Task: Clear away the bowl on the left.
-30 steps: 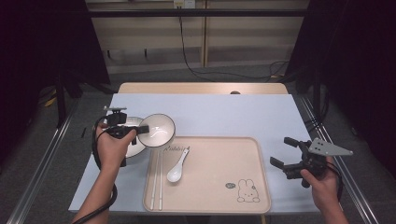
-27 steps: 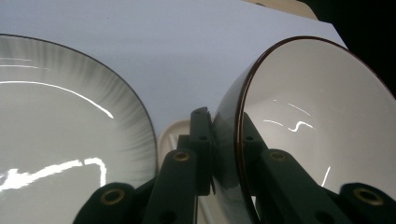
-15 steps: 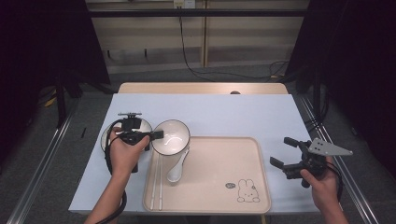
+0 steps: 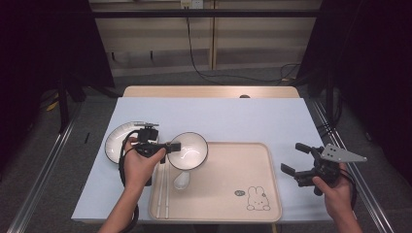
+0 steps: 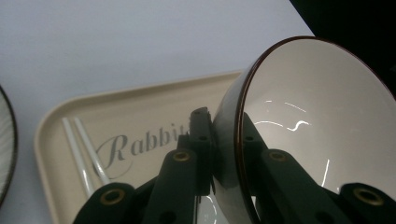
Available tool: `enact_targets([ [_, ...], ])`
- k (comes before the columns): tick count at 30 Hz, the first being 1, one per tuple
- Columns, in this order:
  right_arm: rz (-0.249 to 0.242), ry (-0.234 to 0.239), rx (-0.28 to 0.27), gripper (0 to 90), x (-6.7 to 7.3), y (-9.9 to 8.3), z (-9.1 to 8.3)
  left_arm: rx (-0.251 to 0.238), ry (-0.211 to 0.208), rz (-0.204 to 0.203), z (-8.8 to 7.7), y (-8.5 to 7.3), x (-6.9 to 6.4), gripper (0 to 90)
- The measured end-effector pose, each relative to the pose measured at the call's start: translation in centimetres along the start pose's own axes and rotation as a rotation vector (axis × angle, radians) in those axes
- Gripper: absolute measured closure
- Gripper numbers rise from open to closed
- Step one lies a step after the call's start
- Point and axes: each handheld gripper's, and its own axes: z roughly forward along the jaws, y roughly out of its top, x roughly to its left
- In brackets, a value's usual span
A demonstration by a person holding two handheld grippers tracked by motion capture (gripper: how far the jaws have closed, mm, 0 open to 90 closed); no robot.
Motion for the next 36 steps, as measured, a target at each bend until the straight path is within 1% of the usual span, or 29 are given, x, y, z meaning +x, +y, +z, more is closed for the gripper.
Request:
enact_targets([
  [1, 0.0, -0.001, -0.001, 0.8, 0.0, 0.0, 0.0, 0.007, -0.002, 0.007, 0.1, -0.1, -0.1, 81.7],
  [3, 0.0, 0.003, -0.001, 0.8, 0.0, 0.0, 0.0, 0.012, -0.007, 0.003, 0.3, -0.2, -0.3, 81.7],
  [4, 0.0, 0.002, -0.001, 0.8, 0.0, 0.0, 0.0, 0.018, -0.005, 0.013, 0.4, -0.3, -0.4, 81.7],
  [6, -0.001, 0.001, -0.001, 0.8, 0.0, 0.0, 0.0, 0.032, -0.014, 0.016, 0.6, -0.4, -0.6, 81.7],
  [8, -0.004, 0.002, -0.001, 0.8, 0.0, 0.0, 0.0, 0.043, -0.02, 0.028, 0.8, -0.6, -0.8, 81.7],
  [9, 0.0, 0.003, -0.001, 0.8, 0.0, 0.0, 0.0, 0.041, -0.02, 0.026, 0.9, -0.6, -0.9, 81.7],
  [10, 0.0, 0.004, -0.001, 0.8, 0.0, 0.0, 0.0, 0.051, -0.027, 0.031, 1.0, -0.7, -1.1, 81.7],
  [12, 0.001, 0.002, -0.001, 0.9, 0.0, 0.0, 0.0, 0.055, -0.032, 0.031, 1.1, -0.8, -1.3, 81.7],
  [13, 0.002, 0.0, 0.001, 0.8, 0.0, 0.0, 0.0, 0.058, -0.032, 0.041, 1.2, -0.9, -1.4, 81.7],
  [15, 0.001, 0.002, 0.0, 0.8, 0.1, 0.0, 0.0, 0.056, -0.041, 0.035, 1.4, -1.0, -1.6, 81.7],
  [16, 0.001, 0.001, 0.0, 0.8, 0.1, 0.0, 0.0, 0.064, -0.043, 0.046, 1.4, -1.1, -1.5, 81.7],
  [17, 0.002, 0.001, 0.0, 0.8, 0.1, 0.0, 0.0, 0.06, -0.047, 0.041, 1.5, -1.2, -1.6, 81.7],
  [22, -0.001, 0.004, -0.002, 0.8, 0.1, 0.0, 0.1, 0.081, -0.046, 0.063, 1.9, -1.6, -1.7, 81.7],
  [23, -0.002, 0.006, 0.001, 0.8, 0.1, 0.0, 0.1, 0.079, -0.049, 0.053, 1.9, -1.7, -1.7, 81.7],
  [24, -0.004, 0.006, 0.001, 0.8, 0.1, 0.0, 0.1, 0.087, -0.049, 0.065, 1.9, -1.8, -1.6, 81.7],
  [25, -0.003, 0.007, -0.001, 0.8, 0.1, 0.0, 0.1, 0.089, -0.047, 0.067, 1.9, -1.8, -1.7, 81.7],
  [26, -0.002, -0.002, 0.003, 0.8, 0.1, 0.0, 0.1, 0.088, -0.054, 0.059, 2.0, -1.9, -1.8, 81.7],
  [27, -0.001, -0.003, 0.002, 0.8, 0.1, 0.0, 0.1, 0.093, -0.05, 0.07, 2.0, -2.0, -1.7, 81.7],
  [28, 0.001, 0.004, 0.0, 0.8, 0.1, 0.0, 0.1, 0.1, -0.05, 0.07, 2.0, -2.1, -1.8, 81.7],
  [29, 0.002, 0.003, 0.0, 0.8, 0.1, 0.0, 0.1, 0.093, -0.049, 0.072, 2.1, -2.2, -1.9, 81.7],
  [30, -0.001, 0.001, 0.002, 0.8, 0.1, 0.0, 0.1, 0.096, -0.051, 0.073, 2.2, -2.4, -2.0, 81.7],
  [31, -0.003, 0.012, -0.002, 0.8, 0.2, 0.0, 0.1, 0.107, -0.054, 0.075, 2.2, -2.4, -2.0, 81.7],
  [33, -0.004, 0.005, 0.002, 0.8, 0.2, 0.0, 0.2, 0.123, -0.06, 0.081, 2.4, -2.7, -2.1, 81.7],
  [34, -0.001, 0.006, 0.003, 0.8, 0.2, 0.0, 0.2, 0.123, -0.059, 0.081, 2.5, -2.8, -2.2, 81.7],
  [36, 0.002, 0.007, -0.001, 0.8, 0.2, 0.0, 0.2, 0.135, -0.06, 0.093, 2.5, -2.9, -2.3, 81.7],
])
